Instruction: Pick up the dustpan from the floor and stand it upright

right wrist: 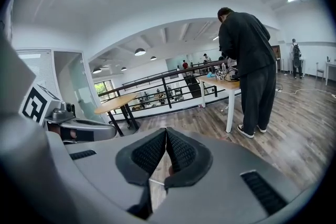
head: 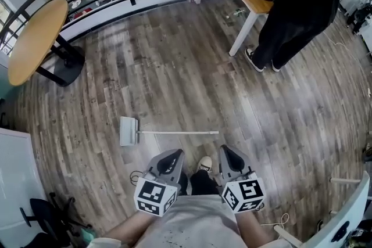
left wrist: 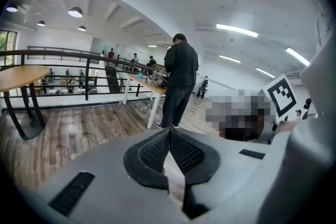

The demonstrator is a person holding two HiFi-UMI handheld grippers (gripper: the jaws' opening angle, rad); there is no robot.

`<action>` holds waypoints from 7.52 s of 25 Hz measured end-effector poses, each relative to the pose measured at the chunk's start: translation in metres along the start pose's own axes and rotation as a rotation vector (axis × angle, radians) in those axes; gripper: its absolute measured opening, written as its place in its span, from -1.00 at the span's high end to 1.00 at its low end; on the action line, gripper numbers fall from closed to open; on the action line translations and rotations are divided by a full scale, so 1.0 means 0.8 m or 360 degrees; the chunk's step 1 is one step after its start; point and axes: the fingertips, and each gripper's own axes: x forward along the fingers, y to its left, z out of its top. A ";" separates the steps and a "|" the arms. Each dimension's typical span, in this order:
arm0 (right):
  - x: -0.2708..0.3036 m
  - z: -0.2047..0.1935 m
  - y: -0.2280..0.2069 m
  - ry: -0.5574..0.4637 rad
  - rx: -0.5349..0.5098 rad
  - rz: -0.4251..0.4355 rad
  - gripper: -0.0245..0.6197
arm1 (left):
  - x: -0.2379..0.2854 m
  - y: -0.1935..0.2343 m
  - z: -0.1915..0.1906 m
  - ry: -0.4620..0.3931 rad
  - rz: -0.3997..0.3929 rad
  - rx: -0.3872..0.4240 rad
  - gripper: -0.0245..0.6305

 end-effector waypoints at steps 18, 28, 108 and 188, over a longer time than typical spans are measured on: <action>0.017 -0.012 -0.089 0.0128 -0.0186 0.0048 0.85 | 0.050 0.013 -0.013 0.0054 0.0073 -0.0017 0.86; 0.068 -0.042 -0.192 0.0355 -0.0473 -0.0011 0.85 | 0.115 0.061 -0.056 0.0169 0.0075 -0.0071 0.86; 0.512 -0.961 -0.416 0.1616 -0.1790 0.0687 0.23 | 0.414 0.274 -0.534 0.0465 0.0042 -0.0374 0.85; 0.180 -0.367 -0.162 0.1663 -0.2120 0.0698 0.54 | 0.090 0.150 -0.113 0.0250 0.0021 -0.0297 0.86</action>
